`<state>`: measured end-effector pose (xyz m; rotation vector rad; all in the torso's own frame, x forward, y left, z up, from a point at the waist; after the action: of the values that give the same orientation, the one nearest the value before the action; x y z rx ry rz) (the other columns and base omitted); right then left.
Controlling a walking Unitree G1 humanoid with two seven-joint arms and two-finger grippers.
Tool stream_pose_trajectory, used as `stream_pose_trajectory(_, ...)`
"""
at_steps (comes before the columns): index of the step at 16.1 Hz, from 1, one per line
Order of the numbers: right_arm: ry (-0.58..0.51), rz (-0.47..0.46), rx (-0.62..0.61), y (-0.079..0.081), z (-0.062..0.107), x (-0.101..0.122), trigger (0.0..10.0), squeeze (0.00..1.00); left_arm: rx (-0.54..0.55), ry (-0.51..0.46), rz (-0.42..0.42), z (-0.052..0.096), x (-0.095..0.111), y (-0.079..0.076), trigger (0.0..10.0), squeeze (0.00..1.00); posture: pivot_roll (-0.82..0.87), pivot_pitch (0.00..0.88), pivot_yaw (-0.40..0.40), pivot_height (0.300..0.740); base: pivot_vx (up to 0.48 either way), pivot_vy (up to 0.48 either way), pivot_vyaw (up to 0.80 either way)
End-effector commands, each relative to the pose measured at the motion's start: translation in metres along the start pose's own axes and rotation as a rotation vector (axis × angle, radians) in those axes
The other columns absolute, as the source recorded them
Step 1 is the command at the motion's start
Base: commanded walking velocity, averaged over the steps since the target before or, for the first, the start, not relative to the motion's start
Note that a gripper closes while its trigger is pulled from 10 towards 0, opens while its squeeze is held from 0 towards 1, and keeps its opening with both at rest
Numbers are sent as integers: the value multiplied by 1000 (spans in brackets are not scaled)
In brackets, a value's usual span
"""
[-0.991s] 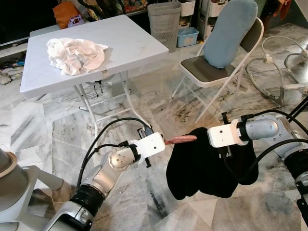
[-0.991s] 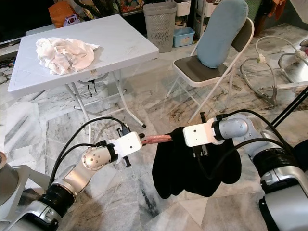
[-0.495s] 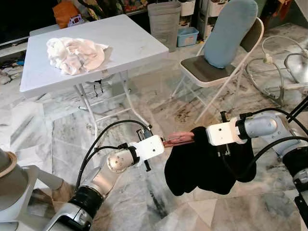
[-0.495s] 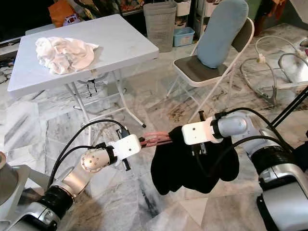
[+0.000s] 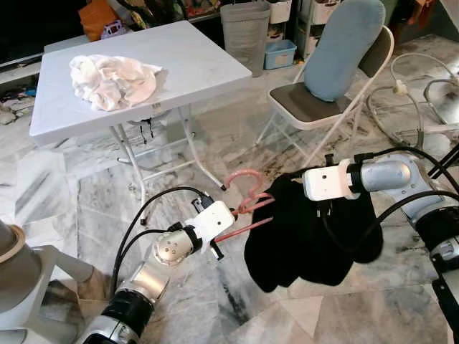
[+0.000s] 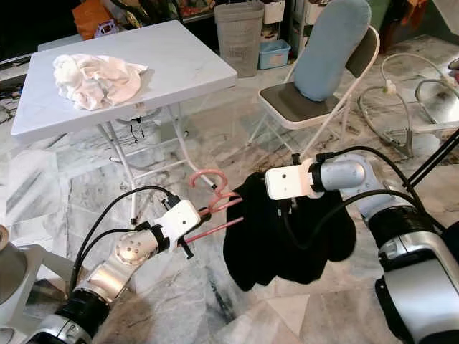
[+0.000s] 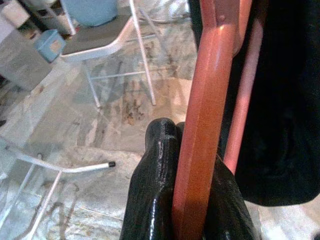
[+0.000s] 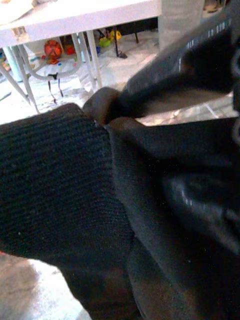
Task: Hang hanger
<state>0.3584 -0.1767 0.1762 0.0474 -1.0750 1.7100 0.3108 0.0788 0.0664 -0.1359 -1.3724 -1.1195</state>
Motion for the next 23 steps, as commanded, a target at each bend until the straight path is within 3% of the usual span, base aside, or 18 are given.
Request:
stream_pose_trajectory(1, -19, 25, -43, -10, 1, 7, 10000, 1000, 73, -22, 52, 3, 3, 11, 0, 0, -128, 21, 51, 740, 0, 0, 0)
stream_pose_trajectory(7, -62, -17, -124, -15, -6, 10, 10000, 1000, 164, -32, 205, 0, 8, 10, 0, 0, -121, 17, 56, 740, 0, 0, 0)
stream_pose_trajectory(9, -75, -30, -152, -17, -6, 11, 10000, 1000, 161, -32, 206, 0, 9, 11, 0, 0, -122, 16, 58, 740, 0, 0, 0)
stream_pose_trajectory(14, -22, 45, -197, -29, 4, 10, 10000, 1000, 168, -17, 195, 4, 5, 13, 0, 0, -120, 14, 63, 740, 0, 0, 0)
stream_pose_trajectory(16, 20, 58, -270, -38, 8, 7, 10000, 1000, 220, -11, 205, 6, 4, 18, 0, 0, -118, 14, 62, 740, 0, 0, 0)
stream_pose_trajectory(20, 23, 33, -337, -40, 5, 6, 10000, 1000, 298, -19, 224, 7, 7, 26, 0, 0, -116, 17, 60, 740, 0, 0, 0)
stream_pose_trajectory(23, 66, 17, -488, -52, 10, 1, 10000, 1000, 332, 2, 256, 9, 2, 30, 0, 0, -116, 17, 60, 740, 0, 0, 0)
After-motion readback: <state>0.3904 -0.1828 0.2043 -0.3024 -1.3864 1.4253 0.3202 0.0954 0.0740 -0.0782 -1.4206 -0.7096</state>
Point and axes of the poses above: a point about 5 cm out from each wrist's last joint towards the gripper, its own z axis pointing back from the gripper into the wrist, its own x axis along the axis of the wrist's last joint, y = z × x, the point moved 1 cm from there along -z, pointing out of the wrist towards the gripper, and after that the axes turned 9 degrees about -z, right-handed, at the moved point
